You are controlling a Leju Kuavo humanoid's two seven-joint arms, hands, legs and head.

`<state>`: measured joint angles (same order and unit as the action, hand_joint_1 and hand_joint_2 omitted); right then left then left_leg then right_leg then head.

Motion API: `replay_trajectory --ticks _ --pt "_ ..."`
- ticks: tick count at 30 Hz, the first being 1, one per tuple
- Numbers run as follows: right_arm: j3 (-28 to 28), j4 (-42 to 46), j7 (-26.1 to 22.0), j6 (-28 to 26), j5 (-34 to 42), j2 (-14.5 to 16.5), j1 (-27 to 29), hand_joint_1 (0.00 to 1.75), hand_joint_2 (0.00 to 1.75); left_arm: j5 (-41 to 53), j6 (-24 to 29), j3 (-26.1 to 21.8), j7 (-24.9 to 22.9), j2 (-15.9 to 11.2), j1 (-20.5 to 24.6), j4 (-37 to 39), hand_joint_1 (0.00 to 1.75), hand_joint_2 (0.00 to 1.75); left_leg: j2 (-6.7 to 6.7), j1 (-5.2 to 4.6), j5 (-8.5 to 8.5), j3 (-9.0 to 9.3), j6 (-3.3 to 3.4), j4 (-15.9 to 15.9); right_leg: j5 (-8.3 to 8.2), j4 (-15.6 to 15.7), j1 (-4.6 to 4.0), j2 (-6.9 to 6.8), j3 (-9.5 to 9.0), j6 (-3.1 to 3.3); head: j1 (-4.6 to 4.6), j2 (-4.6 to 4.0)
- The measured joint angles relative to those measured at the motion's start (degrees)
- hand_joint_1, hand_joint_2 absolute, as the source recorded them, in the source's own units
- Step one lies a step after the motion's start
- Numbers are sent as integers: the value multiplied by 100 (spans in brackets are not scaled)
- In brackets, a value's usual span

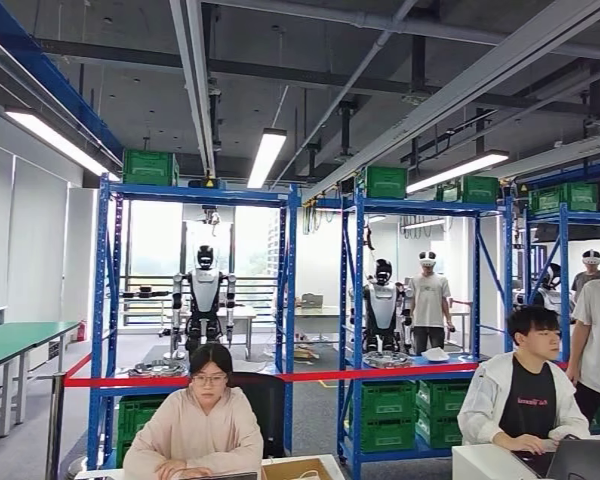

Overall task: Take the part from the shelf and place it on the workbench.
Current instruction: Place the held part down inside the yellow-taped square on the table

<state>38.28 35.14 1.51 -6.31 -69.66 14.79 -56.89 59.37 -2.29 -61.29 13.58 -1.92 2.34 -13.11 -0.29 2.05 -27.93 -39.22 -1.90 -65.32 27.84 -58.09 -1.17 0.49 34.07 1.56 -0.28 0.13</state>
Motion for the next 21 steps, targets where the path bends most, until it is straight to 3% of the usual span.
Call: replay_trajectory --ticks 2,6,8,10,11,12,13,15,17,21 --pt "-51 2 -69 -79 -137 -3 194 175 175 32 17 -57 39 12 10 0 0 175 -7 -9 112 186 24 400 56 -90 -14 18 39 -55 -7 1" --pt "-78 -1 -194 -112 -273 9 525 175 175 99 33 -117 99 38 8 0 0 175 -20 -22 79 215 127 457 140 -175 -1 23 71 -136 -9 1" --pt "-77 -9 -242 -115 -306 26 621 175 175 138 34 -127 143 46 21 0 0 175 -17 -12 77 225 175 468 382 -581 27 13 245 -194 -9 1" --pt "-75 -48 -258 -124 -337 44 712 175 175 173 36 -143 188 46 34 -1 0 175 -16 -17 70 228 194 467 687 -1320 58 5 599 -234 -9 0" --pt "-74 -78 -260 -132 -353 54 765 175 175 189 37 -151 208 46 37 -1 0 175 -17 -20 68 231 197 467 759 -1603 68 4 749 -243 -9 0" --pt "-73 -111 -260 -140 -369 67 815 175 175 203 37 -159 226 46 37 -2 0 175 -18 -23 66 235 200 467 732 -1700 73 3 816 -244 -9 0" --pt "-72 -141 -260 -147 -382 82 854 175 175 219 36 -164 248 46 36 -1 0 175 -20 -27 63 243 202 467 603 -1569 74 3 777 -237 -9 0" --pt "-72 -184 -261 -163 -405 126 883 87 87 247 25 -170 307 47 38 -1 0 175 -22 -30 57 259 200 470 206 -840 63 4 473 -198 -9 0" --pt "-73 -216 -268 -192 -414 169 873 0 0 260 4 -183 373 49 51 -1 0 175 -23 -37 53 260 176 477 -3 -256 33 8 216 -153 -8 1" --pt "-77 -294 -285 -218 -419 234 866 0 0 285 -5 -226 427 55 54 0 0 175 -18 -17 31 285 67 505 -37 -55 12 13 111 -48 -5 0"
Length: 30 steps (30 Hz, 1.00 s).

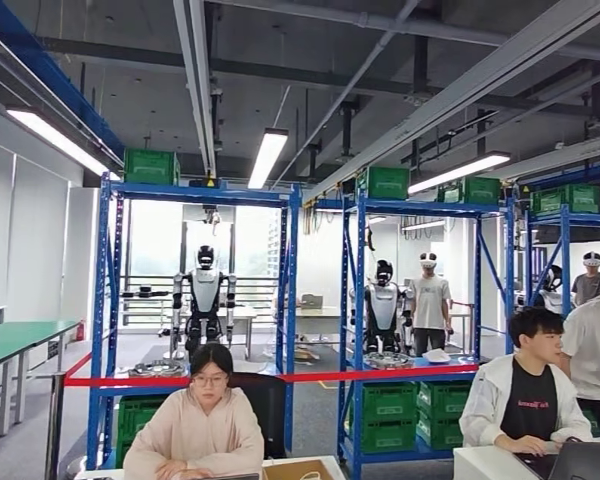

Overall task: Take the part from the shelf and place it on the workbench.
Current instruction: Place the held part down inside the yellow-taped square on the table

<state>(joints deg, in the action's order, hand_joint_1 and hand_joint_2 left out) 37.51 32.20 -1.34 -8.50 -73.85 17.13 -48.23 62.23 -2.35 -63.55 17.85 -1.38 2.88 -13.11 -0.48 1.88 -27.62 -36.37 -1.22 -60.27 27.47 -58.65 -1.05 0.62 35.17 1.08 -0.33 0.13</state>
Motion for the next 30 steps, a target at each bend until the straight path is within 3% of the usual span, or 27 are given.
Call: replay_trajectory --ticks 2,4,6,7,9,11,14,16,17,19,21,22,23,25,26,27,30 --pt "-2 -24 -3 -10 -2 43 -13 0 0 7 -6 -21 7 1 1 0 0 87 8 -5 -217 -108 -21 -294 -43 83 22 -14 -53 69 2 0" --pt "-4 -59 -4 -17 -2 71 -18 0 0 20 -14 -36 14 -2 2 -1 0 0 10 -15 -566 -411 -33 -979 -45 91 15 -23 -65 91 3 0" --pt "-6 -104 -3 -16 -1 79 4 0 0 47 -19 -40 23 -4 -10 -1 0 0 12 -15 -697 -627 -59 -1450 -41 88 12 -25 -66 94 3 0" --pt "-9 -126 -5 -16 0 81 11 0 0 63 -20 -40 30 -4 -14 -1 0 0 13 -8 -606 -594 -72 -1388 -38 83 15 -22 -67 90 3 0" --pt "-24 -154 -45 -12 10 91 8 0 0 91 -13 -41 44 -6 -5 -2 0 0 18 13 -242 -279 -96 -742 -12 44 23 -14 -63 58 3 0" --pt "-44 -172 -172 21 49 101 -20 0 0 113 -7 -44 55 -7 18 -2 0 0 17 15 -43 9 -85 -154 32 -41 5 -3 -24 -1 3 0" --pt "-51 -183 -549 163 204 99 -51 0 0 159 -13 -57 68 -7 25 -2 0 0 10 -13 -46 57 -1 -39 48 -89 1 9 16 -59 -3 0" --pt "-51 -160 -898 309 405 71 -86 0 0 188 -24 -72 78 -8 24 -2 0 0 12 -12 -33 64 62 -26 145 -201 19 1 52 -106 -4 0" --pt "-54 -132 -1094 398 565 45 -117 0 0 201 -33 -79 84 -10 28 -2 0 0 15 -8 -28 68 90 -20 270 -397 31 -7 133 -135 -4 0" --pt "-100 2 -1562 642 1167 -50 -147 0 0 224 -60 -99 100 -15 33 -2 0 0 17 -15 -30 70 122 -19 610 -1088 56 -22 439 -182 -4 0" --pt "-262 335 -2141 1036 2403 -198 -37 0 0 264 -102 -122 128 -22 23 -2 0 0 14 -23 -36 77 133 -19 777 -1659 65 -26 713 -200 -4 0" --pt "-418 612 -2417 1281 3219 -271 87 0 0 287 -120 -132 148 -25 13 -2 0 0 11 -26 -40 85 138 -19 708 -1653 63 -26 718 -195 -4 0" --pt "-608 942 -2658 1526 4065 -326 244 0 0 305 -136 -140 172 -26 4 -2 0 0 5 -28 -45 98 142 -19 545 -1421 59 -25 615 -181 -4 0" --pt "-1084 1725 -3016 1988 5641 -381 604 0 0 329 -166 -158 226 -23 -4 -2 0 0 -8 -32 -63 125 143 -14 163 -635 34 -25 243 -129 -3 0" --pt "-1330 2145 -3116 2169 6248 -388 799 0 0 333 -179 -169 250 -18 -2 -1 0 0 -15 -30 -69 131 136 -10 53 -321 13 -25 96 -100 -3 0" --pt "-1574 2582 -3179 2317 6750 -393 1008 0 0 336 -190 -181 272 -13 -1 -1 0 0 -19 -26 -72 130 122 -4 13 -137 -9 -25 12 -76 -3 1" --pt "-2112 3767 -3234 2538 7510 -402 1601 0 0 337 -196 -221 311 -2 -19 0 0 0 -15 -2 -80 141 50 29 14 7 -31 -26 -49 -11 -3 1"
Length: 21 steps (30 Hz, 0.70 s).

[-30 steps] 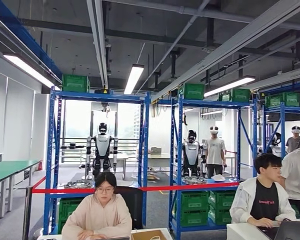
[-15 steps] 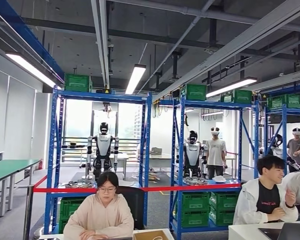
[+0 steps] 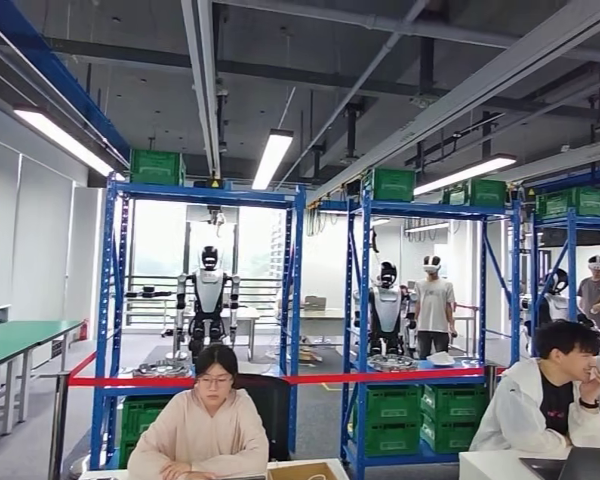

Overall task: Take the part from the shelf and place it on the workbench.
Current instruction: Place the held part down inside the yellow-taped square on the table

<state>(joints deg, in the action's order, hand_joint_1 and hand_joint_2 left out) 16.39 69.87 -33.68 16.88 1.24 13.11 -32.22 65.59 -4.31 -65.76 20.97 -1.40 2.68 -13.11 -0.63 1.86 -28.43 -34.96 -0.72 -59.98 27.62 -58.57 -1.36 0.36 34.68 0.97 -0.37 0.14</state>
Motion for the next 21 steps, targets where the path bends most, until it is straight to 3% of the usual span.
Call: replay_trajectory --ticks 2,5,6,7,8,11,12,16,18,21 --pt "-216 687 -24 91 195 0 297 0 0 -1 -2 -34 13 8 0 0 0 0 14 -7 -129 -42 -26 -128 -45 107 24 -4 -55 40 0 -1" --pt "-504 1674 -45 181 256 -15 749 0 0 -21 3 -96 23 15 6 -1 0 0 21 -26 -625 -453 -31 -1061 -56 148 32 -22 -88 76 2 -1" --pt "-577 1896 -48 199 223 -34 885 0 0 -32 7 -118 24 16 -3 -1 0 0 21 -25 -699 -569 -42 -1318 -53 142 33 -23 -88 80 2 -1" --pt "-634 2086 -51 225 179 -62 1022 0 0 -43 9 -140 24 16 -13 -2 0 0 22 -19 -668 -601 -56 -1393 -50 130 37 -20 -88 78 2 -1" --pt "-678 2258 -53 254 134 -97 1150 0 0 -56 12 -164 24 18 -21 -2 0 0 23 -10 -549 -540 -69 -1271 -45 112 44 -16 -85 72 2 -1" --pt "-768 2624 -57 346 48 -224 1441 0 0 -108 42 -240 27 30 -13 -2 0 0 23 20 -120 -86 -100 -348 16 -34 55 7 -26 -4 1 -1" --pt "-788 2690 -60 372 25 -269 1515 0 0 -124 58 -263 30 35 -11 -2 0 0 19 18 -69 -8 -89 -171 33 -90 51 16 10 -40 1 -1" --pt "-821 2813 -126 431 -17 -441 1801 0 0 -150 97 -357 38 63 -36 -2 0 0 19 -20 -13 -26 44 -112 79 -178 78 28 74 -146 1 -1" --pt "-845 2857 -166 456 16 -512 1899 0 0 -152 107 -391 40 78 -31 -4 0 0 35 -12 46 -59 133 -87 401 -501 104 19 168 -201 0 -1" --pt "-911 2920 -219 494 97 -571 2055 0 0 -146 115 -432 41 79 -27 -8 0 0 55 -32 122 -150 185 -86 1025 -1473 138 6 423 -254 -1 -1"
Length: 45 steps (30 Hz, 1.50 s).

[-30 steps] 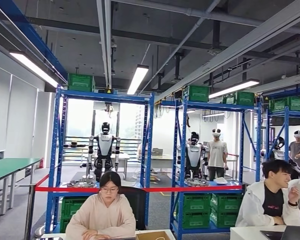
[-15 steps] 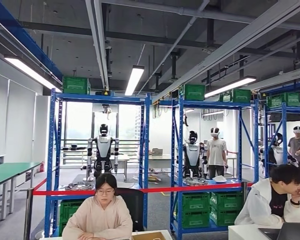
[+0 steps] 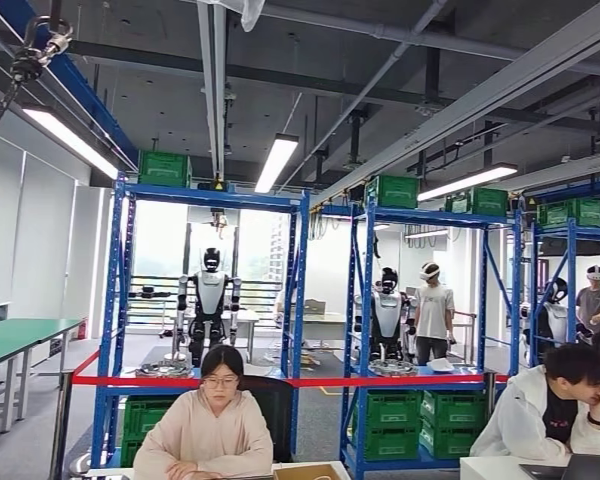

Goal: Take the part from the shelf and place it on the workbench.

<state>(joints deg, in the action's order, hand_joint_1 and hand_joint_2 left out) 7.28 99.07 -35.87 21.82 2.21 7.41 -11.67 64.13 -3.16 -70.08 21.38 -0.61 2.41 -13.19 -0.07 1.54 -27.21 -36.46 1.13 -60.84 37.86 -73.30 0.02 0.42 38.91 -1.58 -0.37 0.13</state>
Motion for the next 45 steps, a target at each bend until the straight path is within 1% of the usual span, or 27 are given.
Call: replay_trajectory --ticks 1,2,6,8,10,11,13,15,16,18,20,22,23,25,27,28,30,31,32,33,34,36,38,40,42,43,45 --pt "-33 12 -11 12 26 -15 60 0 0 4 1 -19 -1 0 -2 -1 0 0 4 -6 32 -39 1 0 59 -146 5 -2 -13 -6 0 0" --pt "-69 24 -23 24 52 -29 115 0 0 8 1 -38 -1 0 -4 -3 0 0 6 -10 69 -82 -2 -1 24 -91 7 -4 -125 -6 0 0" --pt "-189 107 -37 99 100 -55 178 0 0 20 1 -87 -1 8 -13 -5 0 0 3 -10 223 -208 -68 11 -393 1365 -17 2 -1113 38 1 0" --pt "-220 138 -35 138 103 -72 189 0 0 25 1 -111 -1 13 -14 -7 0 0 -2 11 318 -214 -149 52 -448 1675 -66 17 -1288 74 1 0" --pt "-246 138 -24 185 127 -96 197 0 0 29 2 -132 -2 15 -19 -8 0 0 -50 42 414 -222 -227 115 -570 1722 -89 -9 -1250 142 2 0" --pt "-258 130 -9 218 151 -104 195 0 0 32 3 -141 -3 19 -23 -9 0 0 -77 47 369 -252 -245 106 -652 1781 -91 -44 -1227 180 4 1" --pt "-274 105 22 288 209 -118 194 0 0 46 5 -158 -3 31 -31 -11 0 0 -104 36 -76 -401 -239 -231 -830 1885 -77 -123 -1121 258 11 4" --pt "-286 65 47 350 277 -137 218 0 0 63 6 -185 -2 40 -35 -19 0 0 -78 3 -633 -549 -233 -922 -957 1896 -97 -204 -969 301 15 6" --pt "-293 42 57 374 308 -145 230 0 0 68 6 -199 -2 40 -35 -24 0 0 -75 -8 -727 -555 -237 -1211 -1006 1882 -108 -249 -893 307 16 5" --pt "-304 2 70 410 353 -156 238 0 0 73 3 -220 -2 39 -37 -32 0 0 -58 -24 -593 -377 -242 -1367 -1092 1832 -121 -340 -723 306 16 4" --pt "-316 -20 72 434 390 -170 240 0 0 79 -1 -230 -2 39 -34 -37 0 0 54 -30 -337 132 -240 -798 -1145 1729 -121 -422 -552 284 16 2" --pt "-332 -22 65 457 421 -186 242 0 0 85 -2 -234 1 37 -13 -43 0 0 247 -64 -343 668 -219 -16 -1170 1599 -140 -499 -413 244 16 1" --pt "-341 -21 62 463 428 -193 242 0 0 87 -3 -234 3 35 -3 -45 0 0 308 -85 -402 805 -194 218 -1187 1550 -149 -534 -372 219 16 1" --pt "-353 -21 61 440 396 -200 246 0 0 93 -4 -242 6 33 -14 -47 0 0 289 -110 -433 818 -109 326 -1238 1516 -147 -594 -342 166 15 0" --pt "-361 -21 72 374 324 -202 261 0 0 99 -2 -264 5 33 -43 -48 0 0 255 -102 -356 758 -17 335 -1115 1417 -114 -470 -303 96 15 0" --pt "-365 -20 79 335 291 -204 277 0 0 101 1 -276 5 33 -45 -51 0 0 244 -92 -305 710 28 342 -927 1243 -94 -348 -245 58 14 0" --pt "-374 -20 81 277 243 -211 322 0 0 101 9 -300 5 33 -24 -65 0 0 211 -99 -204 590 80 337 -406 598 -57 -136 -59 -3 13 0" --pt "-377 -19 71 254 227 -215 351 0 0 104 13 -310 5 33 -18 -72 0 0 189 -109 -155 524 89 334 -221 245 -48 -107 21 -15 13 0" --pt "-380 -16 58 238 213 -217 384 0 0 108 15 -321 5 33 -17 -76 0 0 170 -121 -109 463 94 331 -143 4 -44 -98 40 -19 13 0" --pt "-385 -9 44 224 204 -218 414 0 0 113 16 -333 5 33 -19 -79 0 0 153 -134 -63 402 96 329 -183 -40 -45 -95 -35 -12 13 0" --pt "-392 4 33 214 195 -218 438 0 0 117 17 -343 5 33 -21 -81 0 0 136 -145 -22 351 96 327 -310 148 -51 -87 -219 10 13 0" --pt "-410 62 18 198 182 -218 457 0 0 120 19 -360 6 40 -19 -84 0 0 109 -159 51 281 88 327 -576 1000 -92 -46 -808 109 13 0" --pt "-421 146 2 187 174 -218 459 0 0 120 20 -371 9 55 -15 -84 0 0 94 -148 120 242 48 327 -652 1731 -151 -13 -1254 211 14 0" --pt "-433 195 -7 185 154 -219 486 0 0 120 25 -379 13 63 -16 -84 0 0 90 -119 194 209 -19 336 -674 1949 -193 -15 -1344 257 14 0" --pt "-444 217 -11 184 110 -217 538 0 0 120 43 -388 13 60 -27 -86 0 0 63 -107 143 160 -67 295 -787 2041 -179 -47 -1328 295 15 0" --pt "-447 226 -16 180 80 -216 564 0 0 119 51 -393 13 61 -35 -87 0 0 48 -114 -7 97 -83 164 -850 2085 -165 -65 -1306 315 16 0" --pt "-451 232 -47 140 -34 -216 643 0 0 114 63 -412 14 64 -43 -89 0 0 27 -120 -491 -120 -116 -425 -933 2098 -153 -97 -1212 337 16 0"
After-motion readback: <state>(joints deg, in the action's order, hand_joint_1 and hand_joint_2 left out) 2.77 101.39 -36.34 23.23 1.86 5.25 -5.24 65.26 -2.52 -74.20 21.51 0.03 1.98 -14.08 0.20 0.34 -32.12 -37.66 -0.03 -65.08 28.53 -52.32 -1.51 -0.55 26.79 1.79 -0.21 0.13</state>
